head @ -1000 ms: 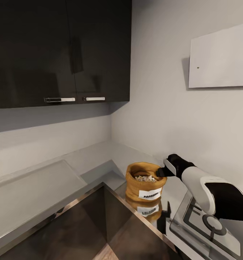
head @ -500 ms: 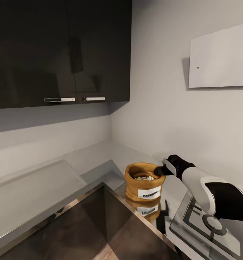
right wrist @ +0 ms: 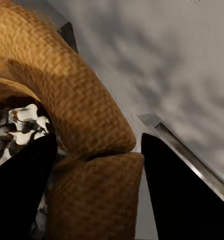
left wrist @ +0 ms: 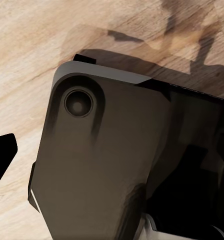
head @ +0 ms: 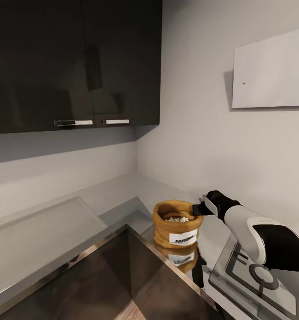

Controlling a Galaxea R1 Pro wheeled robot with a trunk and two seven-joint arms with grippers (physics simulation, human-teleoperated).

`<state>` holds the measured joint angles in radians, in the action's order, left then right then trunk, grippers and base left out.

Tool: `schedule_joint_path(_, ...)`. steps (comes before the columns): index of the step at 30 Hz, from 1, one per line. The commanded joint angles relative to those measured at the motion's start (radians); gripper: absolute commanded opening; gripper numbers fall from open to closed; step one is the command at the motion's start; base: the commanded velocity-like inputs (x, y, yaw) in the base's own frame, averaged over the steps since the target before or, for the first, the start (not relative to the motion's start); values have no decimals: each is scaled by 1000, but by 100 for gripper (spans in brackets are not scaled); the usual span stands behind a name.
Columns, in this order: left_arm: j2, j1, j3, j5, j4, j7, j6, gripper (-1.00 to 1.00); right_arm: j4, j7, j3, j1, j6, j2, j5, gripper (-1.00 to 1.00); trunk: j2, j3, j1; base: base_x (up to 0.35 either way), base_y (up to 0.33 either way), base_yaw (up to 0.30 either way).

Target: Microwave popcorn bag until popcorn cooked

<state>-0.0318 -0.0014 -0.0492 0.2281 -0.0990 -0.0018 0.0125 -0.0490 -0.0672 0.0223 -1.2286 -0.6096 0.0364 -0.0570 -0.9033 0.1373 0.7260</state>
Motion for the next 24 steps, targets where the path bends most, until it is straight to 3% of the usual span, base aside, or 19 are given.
schedule_joint_path(1, 0, 0, -5, 3, -1, 0, 1, 100, -2, -6, -1, 0, -6, 0, -2, -100, -1, 1, 0, 0, 0, 0)
schedule_joint_path(16, 0, 0, -5, 3, -1, -1, 1, 100, -22, -4, 3, 0, -35, 6, -9, -100, -1, 1, 0, 0, 0, 0)
schedule_joint_path(18, 0, 0, -5, 3, -1, -1, 1, 100, -34, -4, -3, 0, -95, 3, -8, -100, -1, 1, 0, 0, 0, 0)
schedule_joint_path(22, 0, 0, -5, 3, -1, -1, 1, 100, -249, -3, -12, 0, -308, -1, 4, -100, -1, 1, 0, 0, 0, 0)
schedule_joint_path(24, 0, 0, -5, 3, -1, -1, 1, 100, -293, -4, -14, 0, -368, -3, 6, -100, -1, 1, 0, 0, 0, 0)
